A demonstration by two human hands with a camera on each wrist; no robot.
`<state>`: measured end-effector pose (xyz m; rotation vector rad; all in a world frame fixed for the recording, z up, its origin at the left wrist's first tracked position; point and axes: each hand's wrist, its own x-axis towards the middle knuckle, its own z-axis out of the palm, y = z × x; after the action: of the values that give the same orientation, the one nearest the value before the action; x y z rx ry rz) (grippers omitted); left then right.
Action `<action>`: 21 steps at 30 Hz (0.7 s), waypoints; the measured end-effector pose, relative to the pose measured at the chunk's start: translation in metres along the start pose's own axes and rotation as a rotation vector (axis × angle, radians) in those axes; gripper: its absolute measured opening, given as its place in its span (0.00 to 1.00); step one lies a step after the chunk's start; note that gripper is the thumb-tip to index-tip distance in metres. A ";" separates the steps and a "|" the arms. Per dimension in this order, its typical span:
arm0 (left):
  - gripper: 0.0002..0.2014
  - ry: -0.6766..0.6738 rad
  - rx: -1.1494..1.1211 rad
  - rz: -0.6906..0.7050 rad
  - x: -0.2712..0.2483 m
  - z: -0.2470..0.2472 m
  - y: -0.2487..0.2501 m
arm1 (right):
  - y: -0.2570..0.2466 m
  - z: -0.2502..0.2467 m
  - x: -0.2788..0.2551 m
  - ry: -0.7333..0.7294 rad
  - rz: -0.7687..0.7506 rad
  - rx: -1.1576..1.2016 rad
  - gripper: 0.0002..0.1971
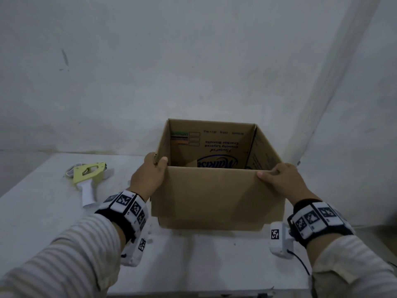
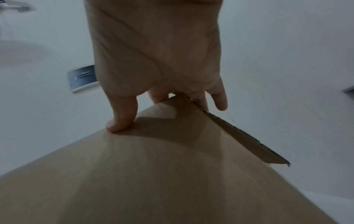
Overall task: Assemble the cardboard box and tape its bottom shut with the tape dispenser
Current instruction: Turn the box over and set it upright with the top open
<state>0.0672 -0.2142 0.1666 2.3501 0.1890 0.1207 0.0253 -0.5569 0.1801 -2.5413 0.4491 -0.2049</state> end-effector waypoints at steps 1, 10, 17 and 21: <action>0.25 0.006 -0.004 -0.004 0.000 0.002 0.001 | 0.001 0.000 0.002 0.011 0.000 0.009 0.21; 0.21 0.042 -0.048 -0.057 0.011 0.012 0.011 | 0.011 0.013 0.016 0.065 -0.022 0.113 0.26; 0.19 0.007 -0.144 -0.041 0.023 0.027 0.026 | 0.021 0.013 0.033 0.122 -0.016 0.208 0.23; 0.19 0.022 -0.149 -0.050 0.034 0.032 0.031 | 0.017 0.012 0.040 0.102 -0.017 0.232 0.23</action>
<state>0.1083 -0.2516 0.1669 2.1954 0.2408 0.1314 0.0606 -0.5787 0.1626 -2.3150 0.4171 -0.3728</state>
